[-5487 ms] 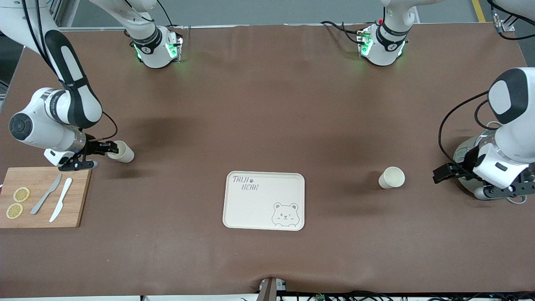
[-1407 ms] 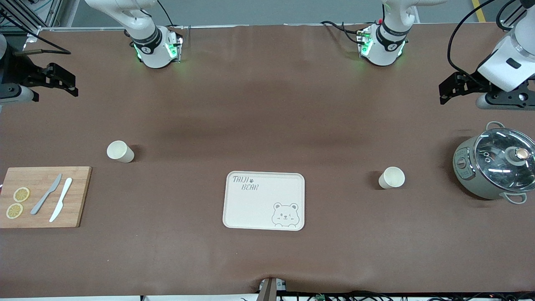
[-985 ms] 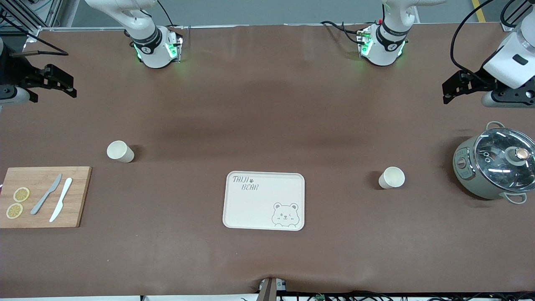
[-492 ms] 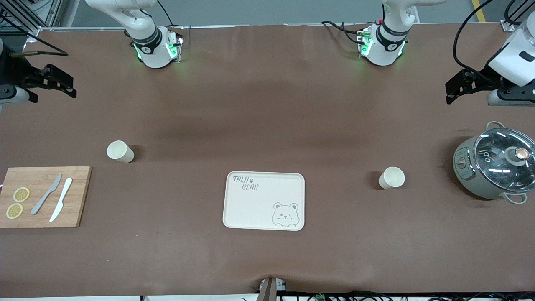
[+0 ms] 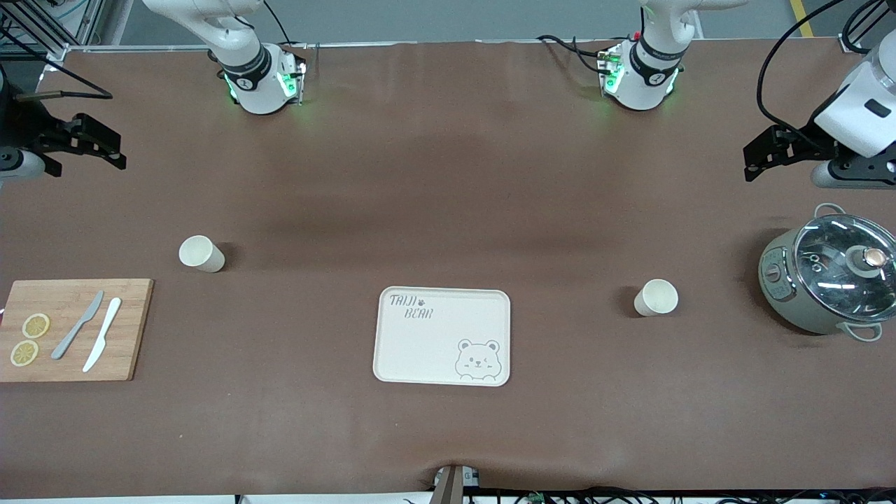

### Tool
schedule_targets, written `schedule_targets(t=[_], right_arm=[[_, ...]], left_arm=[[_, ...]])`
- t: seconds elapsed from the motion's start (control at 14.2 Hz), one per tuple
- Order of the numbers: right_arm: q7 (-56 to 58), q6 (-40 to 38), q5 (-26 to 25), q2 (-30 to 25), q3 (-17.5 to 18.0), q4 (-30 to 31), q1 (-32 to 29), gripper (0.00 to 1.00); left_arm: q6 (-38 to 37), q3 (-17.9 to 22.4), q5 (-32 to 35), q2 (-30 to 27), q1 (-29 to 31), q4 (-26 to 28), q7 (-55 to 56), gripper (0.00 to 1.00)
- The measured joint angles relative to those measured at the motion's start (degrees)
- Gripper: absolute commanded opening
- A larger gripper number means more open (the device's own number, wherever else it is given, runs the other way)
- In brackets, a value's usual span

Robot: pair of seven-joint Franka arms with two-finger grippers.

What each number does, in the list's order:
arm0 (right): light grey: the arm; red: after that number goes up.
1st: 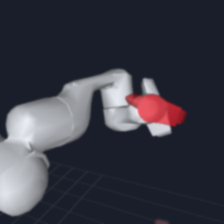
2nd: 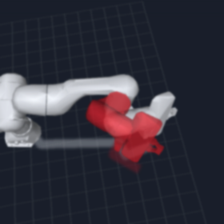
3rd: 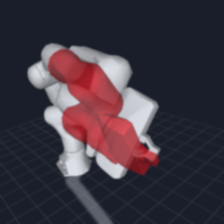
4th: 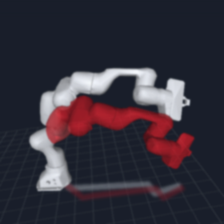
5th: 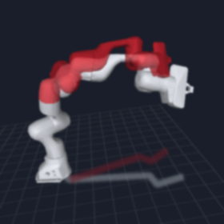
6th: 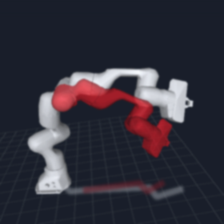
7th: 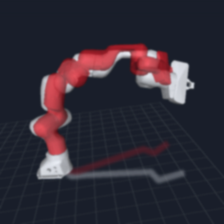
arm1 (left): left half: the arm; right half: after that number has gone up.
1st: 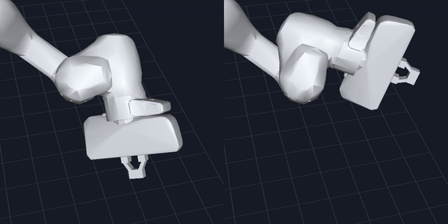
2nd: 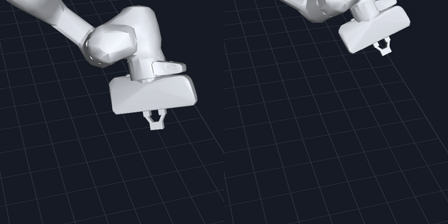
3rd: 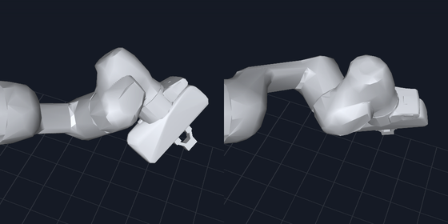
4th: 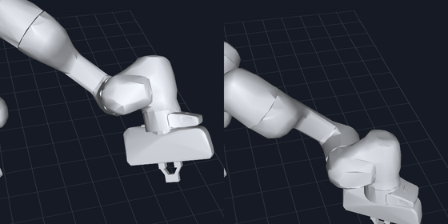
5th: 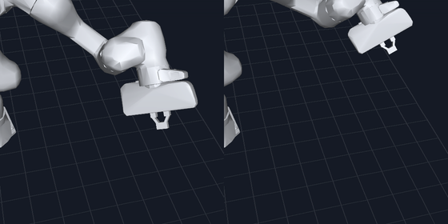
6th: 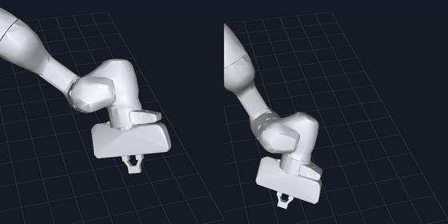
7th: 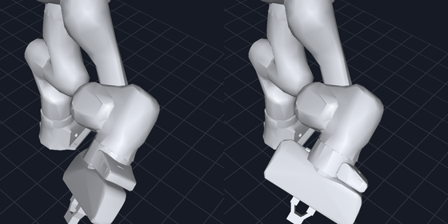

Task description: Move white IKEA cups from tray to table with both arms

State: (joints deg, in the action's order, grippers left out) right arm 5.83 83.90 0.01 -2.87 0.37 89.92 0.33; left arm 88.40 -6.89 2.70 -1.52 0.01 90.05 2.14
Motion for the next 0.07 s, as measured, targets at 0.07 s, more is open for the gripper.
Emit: schedule_targets(t=[0.07], right_arm=[[0.0, 0.0, 0.06, 0.0, -0.03, 0.01, -0.14, 1.0]], left_arm=[[0.0, 0.0, 0.0, 0.1, 0.0, 0.0, 0.0, 1.0]])
